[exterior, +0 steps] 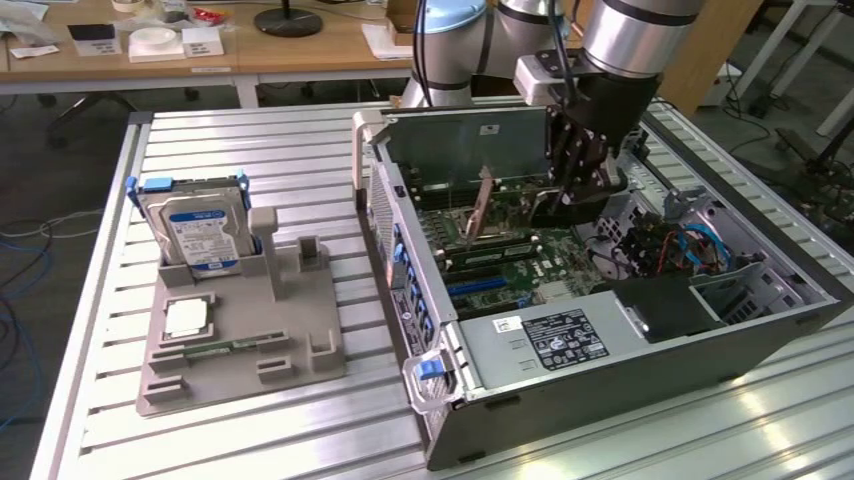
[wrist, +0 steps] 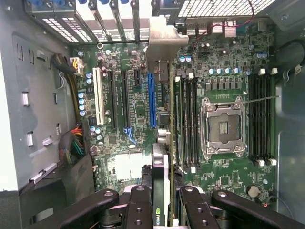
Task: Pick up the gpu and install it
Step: 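Insert the gpu into the slot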
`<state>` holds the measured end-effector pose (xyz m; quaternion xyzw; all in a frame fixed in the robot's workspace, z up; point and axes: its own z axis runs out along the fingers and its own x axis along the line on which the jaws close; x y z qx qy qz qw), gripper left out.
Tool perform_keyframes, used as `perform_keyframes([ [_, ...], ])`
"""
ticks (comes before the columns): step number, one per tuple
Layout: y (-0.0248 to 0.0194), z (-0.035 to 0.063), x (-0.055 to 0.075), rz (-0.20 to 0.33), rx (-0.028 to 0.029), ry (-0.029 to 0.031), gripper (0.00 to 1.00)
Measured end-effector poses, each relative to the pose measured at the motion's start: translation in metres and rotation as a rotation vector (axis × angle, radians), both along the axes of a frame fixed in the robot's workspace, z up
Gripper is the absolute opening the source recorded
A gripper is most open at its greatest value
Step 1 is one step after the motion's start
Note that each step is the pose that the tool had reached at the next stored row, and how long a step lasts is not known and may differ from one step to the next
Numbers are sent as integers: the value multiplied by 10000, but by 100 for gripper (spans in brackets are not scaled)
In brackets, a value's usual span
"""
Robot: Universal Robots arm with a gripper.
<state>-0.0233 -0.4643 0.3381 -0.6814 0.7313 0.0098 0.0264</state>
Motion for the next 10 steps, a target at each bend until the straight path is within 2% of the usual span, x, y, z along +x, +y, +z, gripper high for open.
perform_keyframes([
  [4,-2,-50,1,2,-1,0,27],
  [10,-47,-113,-6,0,3,-1,27],
])
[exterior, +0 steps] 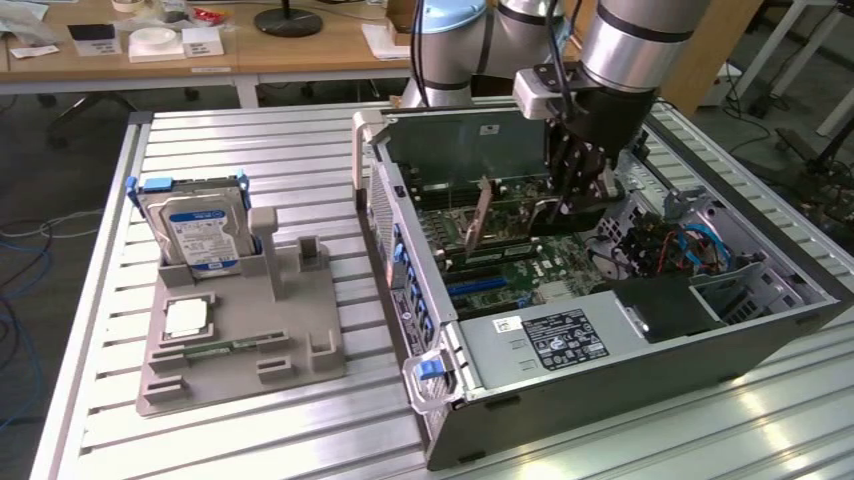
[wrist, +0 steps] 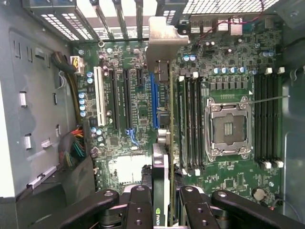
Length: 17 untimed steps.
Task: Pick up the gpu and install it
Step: 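Insert the gpu into the slot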
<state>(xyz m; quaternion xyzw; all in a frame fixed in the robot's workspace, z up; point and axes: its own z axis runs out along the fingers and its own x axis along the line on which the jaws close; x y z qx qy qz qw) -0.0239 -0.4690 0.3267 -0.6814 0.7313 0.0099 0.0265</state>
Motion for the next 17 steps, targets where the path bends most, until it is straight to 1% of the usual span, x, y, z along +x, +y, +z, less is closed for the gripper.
perform_keyframes([
  [2,-6,-26,-4,2,0,0,27],
  [9,-7,-133,-25,2,0,1,27],
  [13,-7,-148,-28,2,-1,1,27],
  [14,-7,-184,-43,1,0,1,27],
  [17,-7,-184,-45,2,-2,1,27],
])
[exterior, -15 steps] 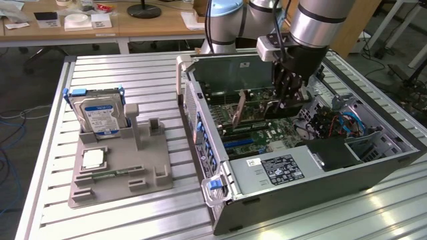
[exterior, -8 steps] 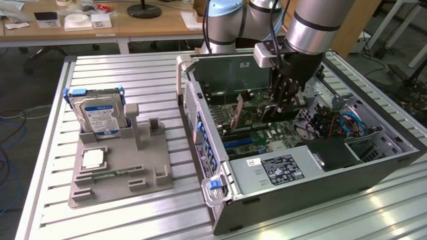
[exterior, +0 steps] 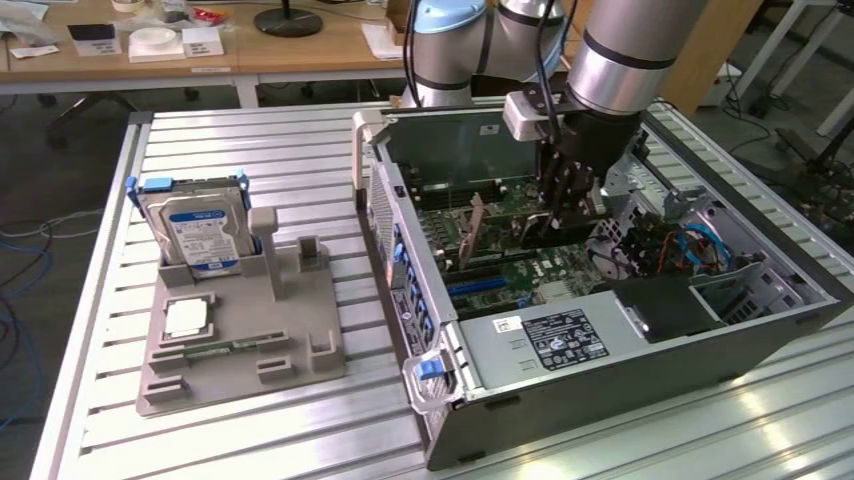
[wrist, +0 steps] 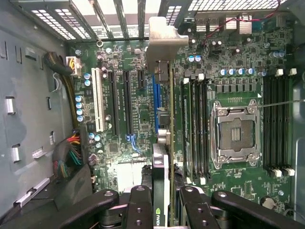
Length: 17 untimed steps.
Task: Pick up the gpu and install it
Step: 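Insert the gpu into the slot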
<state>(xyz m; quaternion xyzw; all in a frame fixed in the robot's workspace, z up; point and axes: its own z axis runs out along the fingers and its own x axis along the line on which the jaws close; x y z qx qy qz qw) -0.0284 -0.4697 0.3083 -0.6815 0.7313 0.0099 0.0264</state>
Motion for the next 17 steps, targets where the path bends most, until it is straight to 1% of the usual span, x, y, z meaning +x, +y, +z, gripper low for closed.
perform_keyframes([
  [13,0,-1,-1,0,2,-1,27],
  [17,0,-4,-49,0,3,-1,27],
])
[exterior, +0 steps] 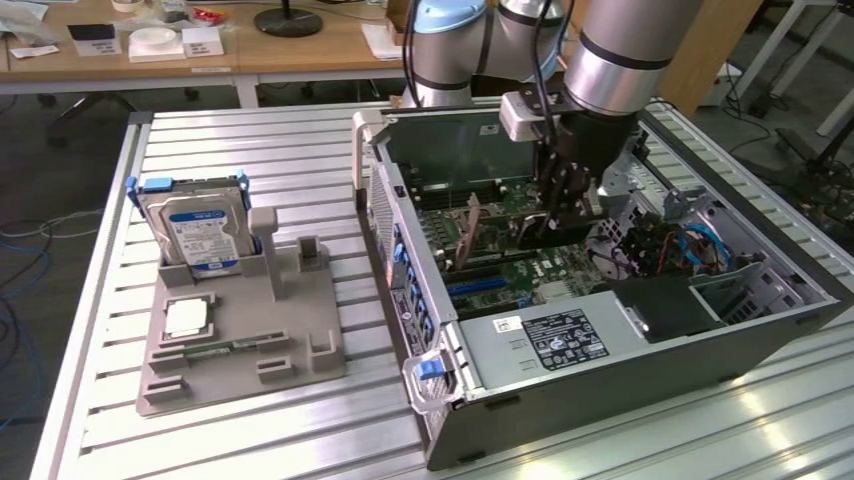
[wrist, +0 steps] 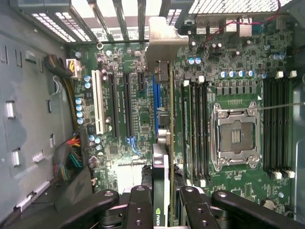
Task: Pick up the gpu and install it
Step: 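Insert the gpu into the slot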
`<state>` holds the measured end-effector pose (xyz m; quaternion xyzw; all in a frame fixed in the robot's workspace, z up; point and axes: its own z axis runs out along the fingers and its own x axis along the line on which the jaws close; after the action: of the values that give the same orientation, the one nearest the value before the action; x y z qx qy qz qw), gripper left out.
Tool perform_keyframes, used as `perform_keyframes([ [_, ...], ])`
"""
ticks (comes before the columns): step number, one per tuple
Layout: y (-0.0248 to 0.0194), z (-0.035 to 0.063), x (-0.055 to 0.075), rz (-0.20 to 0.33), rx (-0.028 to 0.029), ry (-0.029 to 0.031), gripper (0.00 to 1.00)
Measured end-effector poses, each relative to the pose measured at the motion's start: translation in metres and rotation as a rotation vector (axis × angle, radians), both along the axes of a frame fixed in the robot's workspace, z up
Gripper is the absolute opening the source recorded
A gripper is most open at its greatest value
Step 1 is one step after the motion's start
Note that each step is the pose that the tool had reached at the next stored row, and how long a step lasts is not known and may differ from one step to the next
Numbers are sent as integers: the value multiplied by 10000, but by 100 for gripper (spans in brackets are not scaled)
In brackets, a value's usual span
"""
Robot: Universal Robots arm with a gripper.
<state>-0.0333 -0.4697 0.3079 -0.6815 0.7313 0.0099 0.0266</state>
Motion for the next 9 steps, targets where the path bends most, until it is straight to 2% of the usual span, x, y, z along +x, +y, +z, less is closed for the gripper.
perform_keyframes([
  [6,0,-6,-80,0,-1,1,27],
  [9,0,-49,-86,1,-2,1,27],
])
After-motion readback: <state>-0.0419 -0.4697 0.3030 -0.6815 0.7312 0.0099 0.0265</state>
